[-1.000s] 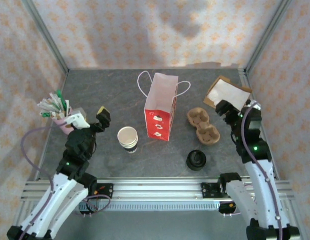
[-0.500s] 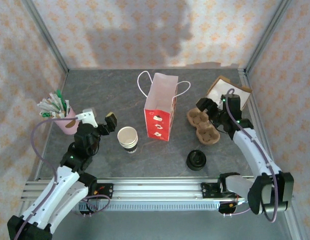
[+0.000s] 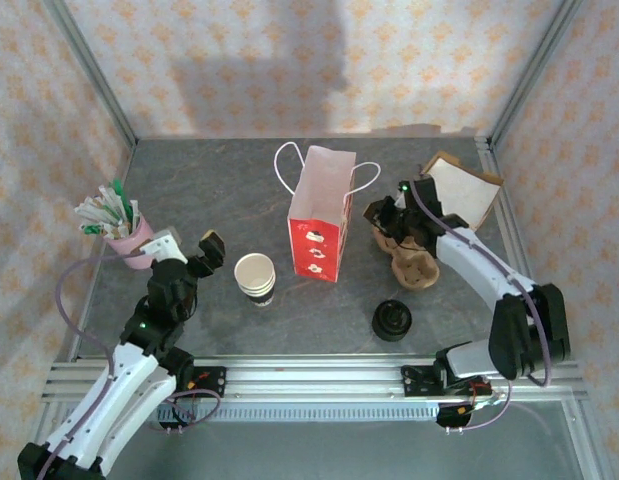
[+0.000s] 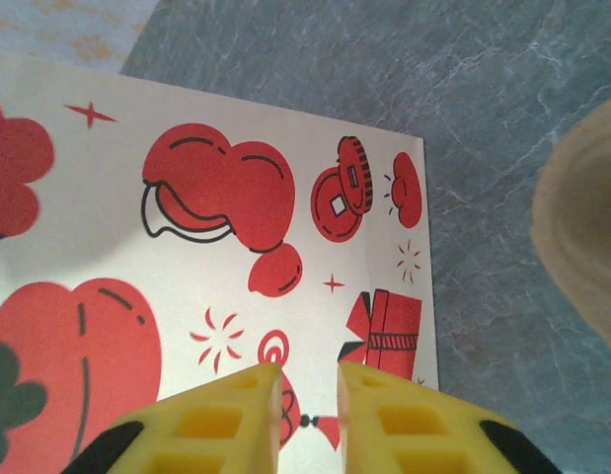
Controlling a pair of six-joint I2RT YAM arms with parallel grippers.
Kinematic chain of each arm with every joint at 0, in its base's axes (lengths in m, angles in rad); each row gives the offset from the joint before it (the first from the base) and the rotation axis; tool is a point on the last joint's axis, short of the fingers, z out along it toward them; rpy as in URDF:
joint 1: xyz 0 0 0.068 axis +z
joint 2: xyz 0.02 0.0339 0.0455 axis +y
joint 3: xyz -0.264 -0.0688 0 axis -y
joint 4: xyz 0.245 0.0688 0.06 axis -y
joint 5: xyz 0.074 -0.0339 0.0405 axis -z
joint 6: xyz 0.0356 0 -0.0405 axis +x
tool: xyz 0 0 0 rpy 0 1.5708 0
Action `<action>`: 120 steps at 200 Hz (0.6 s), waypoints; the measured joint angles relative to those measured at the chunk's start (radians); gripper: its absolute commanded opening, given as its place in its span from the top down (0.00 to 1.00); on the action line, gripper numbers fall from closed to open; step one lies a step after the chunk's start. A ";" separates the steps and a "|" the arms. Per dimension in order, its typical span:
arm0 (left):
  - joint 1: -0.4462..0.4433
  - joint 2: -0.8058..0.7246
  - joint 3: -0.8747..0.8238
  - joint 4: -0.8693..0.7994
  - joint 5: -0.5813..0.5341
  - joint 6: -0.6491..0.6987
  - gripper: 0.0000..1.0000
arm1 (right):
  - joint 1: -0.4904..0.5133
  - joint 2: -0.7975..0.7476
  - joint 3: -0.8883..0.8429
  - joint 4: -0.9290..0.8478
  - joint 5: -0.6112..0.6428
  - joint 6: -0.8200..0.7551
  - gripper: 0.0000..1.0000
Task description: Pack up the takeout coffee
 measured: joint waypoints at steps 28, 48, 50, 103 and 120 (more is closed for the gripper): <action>0.002 0.067 0.001 0.014 0.006 0.000 0.00 | 0.050 0.082 0.036 -0.013 0.066 0.000 0.96; 0.002 0.106 0.003 0.019 0.016 0.000 0.00 | 0.068 0.124 0.038 -0.017 0.099 0.008 1.00; 0.002 0.109 0.003 0.020 0.018 0.000 0.00 | 0.068 0.129 0.038 -0.016 0.103 0.008 1.00; 0.002 0.138 0.018 0.028 0.037 0.000 0.00 | 0.109 0.278 0.067 -0.015 0.140 0.013 1.00; 0.002 0.138 0.018 0.035 0.037 0.000 0.00 | 0.125 0.313 0.082 -0.015 0.149 0.016 1.00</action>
